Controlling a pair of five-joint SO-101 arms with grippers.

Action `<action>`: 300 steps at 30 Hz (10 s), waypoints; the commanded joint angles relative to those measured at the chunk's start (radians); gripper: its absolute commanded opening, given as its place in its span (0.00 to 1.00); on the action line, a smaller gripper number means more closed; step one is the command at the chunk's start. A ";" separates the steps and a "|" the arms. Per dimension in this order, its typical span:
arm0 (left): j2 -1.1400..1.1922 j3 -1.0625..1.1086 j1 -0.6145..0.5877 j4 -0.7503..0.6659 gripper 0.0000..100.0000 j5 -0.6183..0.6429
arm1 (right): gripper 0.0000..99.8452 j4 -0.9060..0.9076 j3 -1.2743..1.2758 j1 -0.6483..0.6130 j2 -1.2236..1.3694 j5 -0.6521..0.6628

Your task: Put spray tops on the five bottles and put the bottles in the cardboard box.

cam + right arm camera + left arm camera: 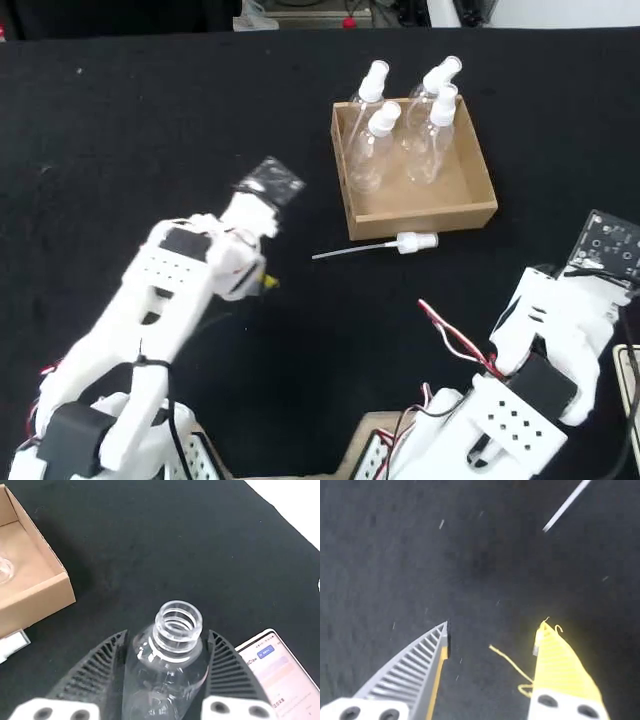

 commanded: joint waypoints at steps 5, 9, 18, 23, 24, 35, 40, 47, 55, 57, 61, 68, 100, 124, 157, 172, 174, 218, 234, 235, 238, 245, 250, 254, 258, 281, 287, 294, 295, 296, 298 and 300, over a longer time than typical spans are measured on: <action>0.038 -0.019 0.143 -0.203 0.27 -0.015 | 0.16 0.002 -0.051 0.017 -0.025 0.011; 0.160 -0.019 0.151 -0.333 0.27 -0.015 | 0.16 0.002 -0.051 0.015 -0.027 0.011; 0.388 -0.209 0.157 -0.353 0.27 -0.015 | 0.16 0.002 -0.051 0.011 -0.027 0.011; 0.454 -0.257 0.189 -0.356 0.27 -0.015 | 0.16 0.002 -0.051 0.011 -0.027 0.011; 0.462 -0.260 0.200 -0.356 0.26 -0.015 | 0.16 0.002 -0.051 0.011 -0.027 0.011; 0.554 -0.346 0.228 -0.359 0.17 -0.015 | 0.16 0.002 -0.051 0.011 -0.027 0.005; 0.634 -0.401 0.228 -0.351 0.17 -0.015 | 0.16 0.002 -0.051 0.011 -0.027 0.003; 0.647 -0.406 0.229 -0.351 0.15 0.034 | 0.16 0.000 -0.041 0.011 -0.028 0.006; 0.606 -0.344 0.262 -0.350 0.03 0.058 | 0.16 -0.084 0.027 0.011 -0.028 0.008; 0.554 -0.305 0.269 -0.350 0.03 0.058 | 0.16 -0.086 0.033 0.011 -0.028 0.008; 0.404 -0.183 0.265 -0.311 0.03 0.054 | 0.16 -0.083 0.027 0.012 -0.028 0.008; 0.166 -0.016 0.159 -0.028 0.03 -0.034 | 0.16 -0.083 0.025 0.011 -0.028 0.005; -0.095 -0.139 -0.045 0.479 0.27 -0.347 | 0.16 -0.077 0.031 0.009 -0.028 0.000; 0.465 -0.392 -0.007 0.161 0.27 -0.255 | 0.16 -0.006 0.025 -0.121 -0.028 0.000; 0.701 -0.811 -0.013 0.595 0.11 -0.249 | 0.16 0.000 0.015 -0.123 -0.028 0.000; 0.032 -0.596 -0.163 0.528 0.11 0.074 | 0.16 0.189 -0.243 -0.555 -0.028 -0.153; -0.054 -0.549 -0.163 0.482 0.11 0.135 | 0.16 0.167 -0.237 -0.684 -0.028 -0.178; -0.680 -0.275 0.303 -0.230 0.11 0.459 | 0.15 -0.295 0.418 -1.330 -0.596 -0.224; -0.689 -0.084 0.295 -0.305 0.11 0.457 | 0.15 -0.290 0.420 -1.327 -0.598 -0.224; -0.689 -0.084 0.295 -0.285 0.11 0.456 | 0.15 -0.290 0.420 -1.327 -0.598 -0.224; -0.689 -0.084 0.295 -0.230 0.11 0.456 | 0.15 -0.290 0.421 -1.327 -0.598 -0.224; -0.690 -0.082 0.295 -0.150 0.17 0.454 | 0.15 -0.290 0.423 -1.327 -0.598 -0.224; -0.692 -0.085 0.294 -0.118 0.24 0.460 | 0.15 -0.290 0.424 -1.327 -0.598 -0.224; -0.692 -0.088 0.294 -0.117 0.24 0.454 | 0.15 -0.290 0.424 -1.327 -0.598 -0.224; -0.692 -0.163 0.226 -0.115 0.24 0.454 | 0.15 -0.288 0.424 -1.326 -0.596 -0.224; -0.692 0.572 -0.380 -0.494 0.24 0.531 | 0.15 -0.301 0.188 -0.721 -0.568 -0.224; -0.692 0.645 -0.377 -0.537 0.24 0.534 | 0.15 -0.511 0.182 -0.717 -0.302 -0.224; -0.692 0.668 -0.377 -0.537 0.24 0.534 | 0.15 -0.801 0.147 -0.733 0.068 -0.224; -0.692 0.668 -0.377 -0.537 0.24 0.534 | 0.15 -0.815 0.131 -0.735 0.111 -0.224; -0.690 0.668 -0.377 -0.537 0.24 0.534 | 0.15 -0.827 0.114 -0.735 0.150 -0.227; -0.690 0.670 -0.377 -0.537 0.24 0.532 | 0.15 -0.842 0.084 -0.735 0.216 -0.226; -0.690 0.670 -0.377 -0.537 0.24 0.531 | 0.15 -0.862 0.062 -0.730 0.269 -0.224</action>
